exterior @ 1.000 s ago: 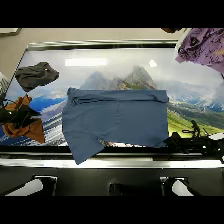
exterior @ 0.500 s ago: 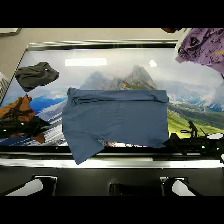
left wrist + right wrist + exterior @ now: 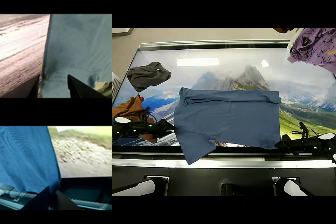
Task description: Fold the clothes and pants, and hang the long-sleeved shirts on hangers.
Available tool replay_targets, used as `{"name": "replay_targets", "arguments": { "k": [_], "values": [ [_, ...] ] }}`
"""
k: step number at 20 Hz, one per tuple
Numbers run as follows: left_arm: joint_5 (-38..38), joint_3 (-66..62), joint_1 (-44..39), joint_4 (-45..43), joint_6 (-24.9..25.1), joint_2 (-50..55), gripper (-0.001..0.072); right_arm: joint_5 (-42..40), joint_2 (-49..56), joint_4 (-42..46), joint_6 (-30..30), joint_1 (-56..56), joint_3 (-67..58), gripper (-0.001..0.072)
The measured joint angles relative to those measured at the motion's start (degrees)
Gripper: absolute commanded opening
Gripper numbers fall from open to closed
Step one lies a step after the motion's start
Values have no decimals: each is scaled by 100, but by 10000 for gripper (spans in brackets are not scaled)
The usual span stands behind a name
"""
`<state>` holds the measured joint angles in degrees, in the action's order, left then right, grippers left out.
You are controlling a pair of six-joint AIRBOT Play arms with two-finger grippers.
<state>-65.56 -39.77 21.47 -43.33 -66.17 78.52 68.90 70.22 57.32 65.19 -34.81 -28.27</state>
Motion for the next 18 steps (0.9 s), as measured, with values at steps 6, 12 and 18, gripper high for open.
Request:
{"name": "replay_targets", "arguments": {
  "k": [6, 12, 18],
  "values": [
    [122, 9, -372, 144, 4, 260, 257, 13, -55, 46, 17, 4, -4, 29],
    [420, -131, -634, 387, 44, 297, 12, -59, -280, -142, -168, 136, -48, 28],
    [496, -1735, -1060, 616, -199, 170, 12, -470, -380, -79, 487, 1751, -1685, 28]
  ]
}}
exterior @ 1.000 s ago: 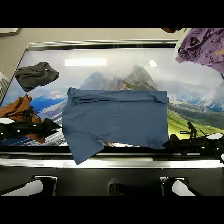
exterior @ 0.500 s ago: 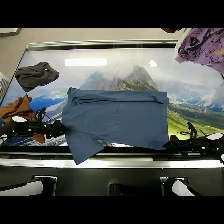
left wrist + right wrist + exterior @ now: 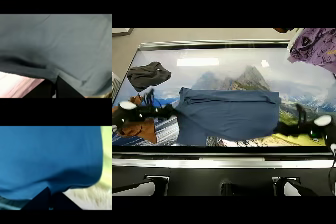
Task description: Fold the clothes and pants, and hang the long-sleeved shirts on hangers.
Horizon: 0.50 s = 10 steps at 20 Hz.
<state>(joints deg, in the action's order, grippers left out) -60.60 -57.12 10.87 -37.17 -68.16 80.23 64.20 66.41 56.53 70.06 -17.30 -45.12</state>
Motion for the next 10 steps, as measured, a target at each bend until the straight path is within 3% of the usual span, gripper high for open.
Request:
{"name": "replay_targets", "arguments": {
  "k": [5, 10],
  "values": [
    [-57, -2896, -162, -457, -737, -57, 11, -306, 0, 1486, 1176, 789, -3307, 29],
    [-282, -5628, -199, -1810, -1781, -625, 12, 457, -212, 2197, 1513, 951, -6546, 29]
  ]
}}
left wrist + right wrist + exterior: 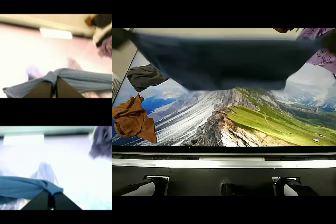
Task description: Fold the clothes and pants, and hang the long-sleeved shirts on hangers.
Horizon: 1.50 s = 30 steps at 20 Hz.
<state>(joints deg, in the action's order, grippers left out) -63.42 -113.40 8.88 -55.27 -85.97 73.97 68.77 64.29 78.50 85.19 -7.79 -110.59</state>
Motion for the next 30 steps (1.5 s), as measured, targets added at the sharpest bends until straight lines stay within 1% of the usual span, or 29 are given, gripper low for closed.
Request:
{"name": "replay_targets", "arguments": {
  "k": [3, 6, 8, 10, 13, 16, 18, 21, 24, 26, 30],
  "values": [
    [37, -348, -2, -868, -483, -962, 12, 323, -660, 275, 61, 24, -835, 29],
    [46, -94, -2, -1602, -927, -1982, 12, 520, -1285, 575, 87, 31, -1126, 28],
    [55, 72, -2, -1969, -1174, -2455, 12, 660, -1539, 767, 116, 33, -1207, 28],
    [55, 175, -2, -2218, -1322, -2693, 12, 782, -1591, 881, 208, 33, -1196, 28],
    [-72, 439, -4, -2391, -1434, -2656, 12, 1056, -1316, 942, 396, 35, -968, 29],
    [-343, 994, -7, -2415, -1403, -2221, 12, 1478, -632, 964, 531, 39, -525, 29],
    [-417, 1504, -9, -2341, -1268, -1729, 13, 1722, 26, 962, 579, 42, -223, 29],
    [-404, 2144, -11, -1991, -870, -645, 12, 1792, 1255, 973, 597, 42, 44, 29],
    [-221, 2317, -15, -1508, -461, 658, 12, 1541, 2483, 986, 616, 42, 138, 29],
    [-120, 2168, -31, -1270, -284, 1513, 12, 1228, 3202, 984, 614, 42, 164, 29],
    [-4, 1521, -76, -1036, -20, 2802, 12, 608, 4039, 968, 640, 39, 181, 29]
  ]
}}
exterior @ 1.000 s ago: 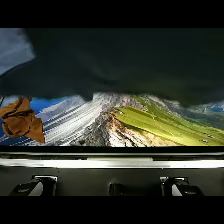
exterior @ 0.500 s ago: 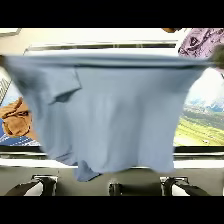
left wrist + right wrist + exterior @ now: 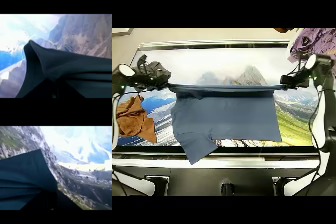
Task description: Fold the clothes and pants, and hang the long-sleeved shirts on hangers.
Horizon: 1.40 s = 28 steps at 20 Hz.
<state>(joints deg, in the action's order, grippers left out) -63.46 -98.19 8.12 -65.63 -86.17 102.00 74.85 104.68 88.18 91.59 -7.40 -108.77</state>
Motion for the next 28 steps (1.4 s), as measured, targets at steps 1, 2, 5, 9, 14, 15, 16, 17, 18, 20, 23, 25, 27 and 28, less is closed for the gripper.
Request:
{"name": "replay_targets", "arguments": {
  "k": [1, 2, 5, 9, 14, 15, 16, 17, 18, 20, 23, 25, 27, 28],
  "values": [
    [7, -151, -15, 33, 48, 195, 12, -107, 98, -7, 0, 0, 2, 29],
    [9, -249, -22, 63, 85, 328, 12, -188, 170, -11, 15, 0, 2, 29],
    [-232, -428, -35, 92, 136, 553, 12, -120, 286, -26, 22, 0, 2, 29],
    [-911, -501, -42, 31, -74, 651, 13, 481, 341, -33, 39, -4, 31, 29],
    [-1547, -509, -57, -142, -378, 706, 14, 1196, 439, -168, 42, -7, 343, 29],
    [-1615, -494, -63, -162, -389, 728, 14, 1272, 472, -205, 46, -7, 426, 29],
    [-1672, -483, -68, -173, -407, 754, 14, 1331, 501, -236, 61, -7, 501, 29],
    [-1735, -479, -72, -186, -431, 791, 14, 1392, 533, -273, 66, -7, 581, 29],
    [-1794, -472, -76, -195, -437, 835, 14, 1434, 555, -317, 87, -7, 654, 29],
    [-1888, -466, -79, -203, -450, 914, 15, 1486, 581, -413, 103, -7, 772, 30],
    [-1941, -463, -81, -203, -472, 1010, 62, 1521, 601, -542, 105, 15, 883, 79],
    [-1956, -463, -96, -251, -472, 1056, 216, 1556, 627, -595, 111, 46, 920, 224],
    [-1934, -468, -103, -249, -474, 1073, 635, 1606, 656, -621, 127, 66, 938, 476],
    [-1932, -479, -105, -232, -474, 1073, 676, 1648, 660, -651, 127, 70, 944, 529]
  ]
}}
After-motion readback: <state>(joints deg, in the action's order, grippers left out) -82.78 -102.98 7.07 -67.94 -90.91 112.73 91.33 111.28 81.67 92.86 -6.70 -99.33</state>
